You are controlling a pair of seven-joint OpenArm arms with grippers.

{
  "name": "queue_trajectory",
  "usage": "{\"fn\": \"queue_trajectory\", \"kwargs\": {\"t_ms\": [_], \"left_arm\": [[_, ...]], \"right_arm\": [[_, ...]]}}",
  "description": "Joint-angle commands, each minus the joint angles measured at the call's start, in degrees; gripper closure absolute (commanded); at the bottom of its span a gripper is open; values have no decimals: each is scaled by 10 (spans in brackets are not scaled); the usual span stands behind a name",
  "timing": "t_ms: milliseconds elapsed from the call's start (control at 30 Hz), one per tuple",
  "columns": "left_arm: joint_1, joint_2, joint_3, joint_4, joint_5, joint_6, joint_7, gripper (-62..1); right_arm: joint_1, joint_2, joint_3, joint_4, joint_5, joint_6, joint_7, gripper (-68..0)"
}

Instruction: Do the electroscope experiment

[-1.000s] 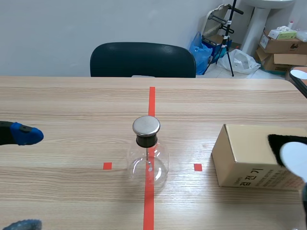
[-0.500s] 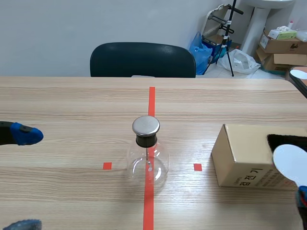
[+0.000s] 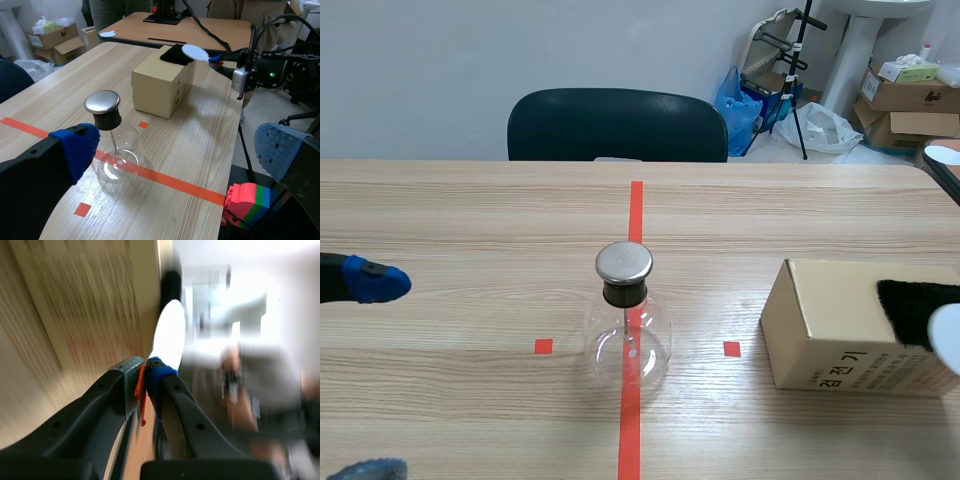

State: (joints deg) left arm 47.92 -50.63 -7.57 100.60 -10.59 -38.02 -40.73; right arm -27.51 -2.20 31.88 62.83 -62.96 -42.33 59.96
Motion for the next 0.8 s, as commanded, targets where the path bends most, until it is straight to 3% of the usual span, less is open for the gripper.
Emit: {"fn": "queue_trajectory", "kwargs": {"t_ms": [0, 100, 133, 233, 267, 400, 567, 700, 767], "left_arm": [[-2, 4, 4, 2, -8, -2, -8, -623], [-2, 4, 4, 2, -7, -2, -8, -623], [-2, 4, 4, 2, -7, -2, -6, -623], [-2, 4, 4, 2, -8, -2, -4, -623], [-2, 4, 4, 2, -8, -2, -3, -623], [-2, 4, 4, 2, -8, -2, -2, -623], [-2, 4, 4, 2, -8, -2, -2, -623], [-2, 4, 4, 2, -7, -1, -2, -623], [-2, 4, 4, 2, -7, -1, -2, -623]], "right_arm": [[1, -2, -4, 1, 19, -25, -24, -9], [-3, -1, -2, 1, 21, -25, -116, -9], [-3, 0, -1, 1, 11, -25, -110, -9], [2, -1, -2, 1, 5, -25, -15, -9], [2, -2, -2, 1, 12, -25, -15, -9], [-1, -2, 2, 1, 23, -25, -116, -9], [0, -2, 2, 1, 13, -25, -43, -9], [-1, -2, 4, 1, 16, -25, -94, -9], [-1, -2, 2, 1, 7, -25, -67, -9]]}}
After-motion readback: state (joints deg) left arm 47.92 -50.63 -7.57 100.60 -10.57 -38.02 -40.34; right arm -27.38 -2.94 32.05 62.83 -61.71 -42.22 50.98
